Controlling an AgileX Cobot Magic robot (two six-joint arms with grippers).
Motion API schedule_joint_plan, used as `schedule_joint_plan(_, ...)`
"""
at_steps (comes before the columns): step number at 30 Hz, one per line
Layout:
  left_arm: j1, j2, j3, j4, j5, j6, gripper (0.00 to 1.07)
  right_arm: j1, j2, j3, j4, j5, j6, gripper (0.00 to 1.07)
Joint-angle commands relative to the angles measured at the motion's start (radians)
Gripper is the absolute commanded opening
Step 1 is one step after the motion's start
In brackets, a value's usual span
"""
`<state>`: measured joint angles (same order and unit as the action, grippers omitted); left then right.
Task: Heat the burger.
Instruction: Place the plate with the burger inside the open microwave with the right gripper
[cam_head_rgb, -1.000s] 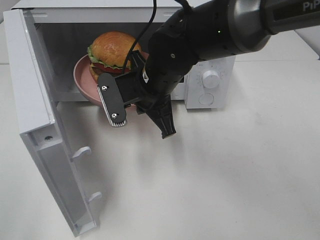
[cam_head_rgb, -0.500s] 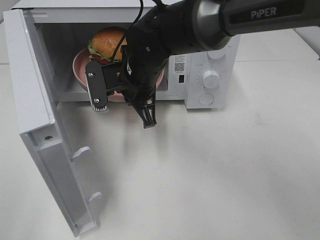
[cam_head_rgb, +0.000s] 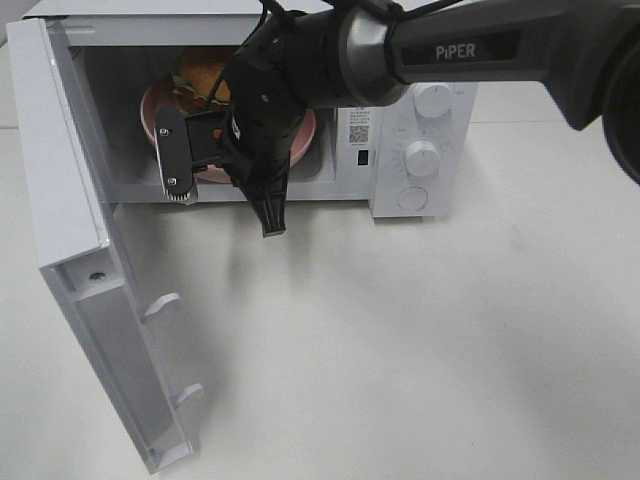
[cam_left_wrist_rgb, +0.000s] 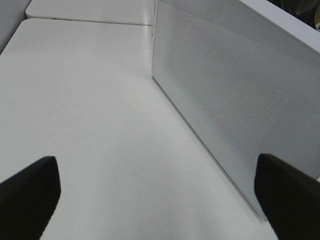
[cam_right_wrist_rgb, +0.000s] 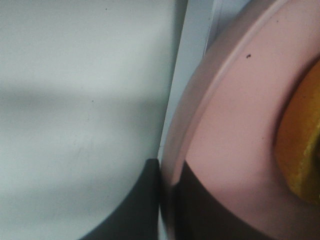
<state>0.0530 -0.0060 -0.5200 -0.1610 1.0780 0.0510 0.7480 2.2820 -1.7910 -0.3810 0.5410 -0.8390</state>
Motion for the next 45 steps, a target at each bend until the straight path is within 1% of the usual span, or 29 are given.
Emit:
schedule_joint_plan(1,0.003,-0.016,0.002,-0.007,-0.007,-0.001,0.98,-0.002,0.004,-0.040,-0.032,-0.047,0.007,0.00)
schedule_joint_plan(10,0.003,-0.016,0.002,-0.003,-0.007,-0.001,0.98,-0.002,0.046,-0.088,-0.051,-0.056,0.006,0.00)
schedule_joint_plan(14,0.003,-0.016,0.002,-0.003,-0.007,-0.001,0.98,-0.002,0.049,-0.090,-0.053,-0.076,0.006,0.00)
schedule_joint_plan(20,0.003,-0.016,0.002,-0.003,-0.007,-0.001,0.98,-0.025,0.050,-0.090,-0.055,-0.106,0.006,0.00)
schedule_joint_plan(24,0.003,-0.016,0.002,-0.003,-0.007,-0.001,0.98,-0.025,0.061,-0.090,-0.073,-0.110,0.006,0.00)
schedule_joint_plan(32,0.003,-0.016,0.002,-0.003,-0.007,-0.001,0.98,-0.025,0.084,-0.090,-0.062,-0.129,0.007,0.00)
schedule_joint_plan(40,0.003,-0.016,0.002,-0.001,-0.007,-0.001,0.98,-0.025,0.084,-0.090,-0.056,-0.151,0.007,0.04)
schedule_joint_plan(41,0.003,-0.016,0.002,-0.001,-0.007,-0.001,0.98,-0.025,0.084,-0.090,-0.056,-0.154,0.007,0.07)
schedule_joint_plan(42,0.003,-0.016,0.002,-0.001,-0.007,-0.001,0.98,-0.025,0.084,-0.090,-0.056,-0.154,0.007,0.07)
schedule_joint_plan(44,0.003,-0.016,0.002,-0.001,-0.007,-0.001,0.98,-0.025,0.084,-0.090,-0.056,-0.154,0.007,0.12)
schedule_joint_plan(45,0.003,-0.016,0.002,-0.001,-0.007,-0.001,0.98,-0.025,0.084,-0.090,-0.056,-0.154,0.007,0.12)
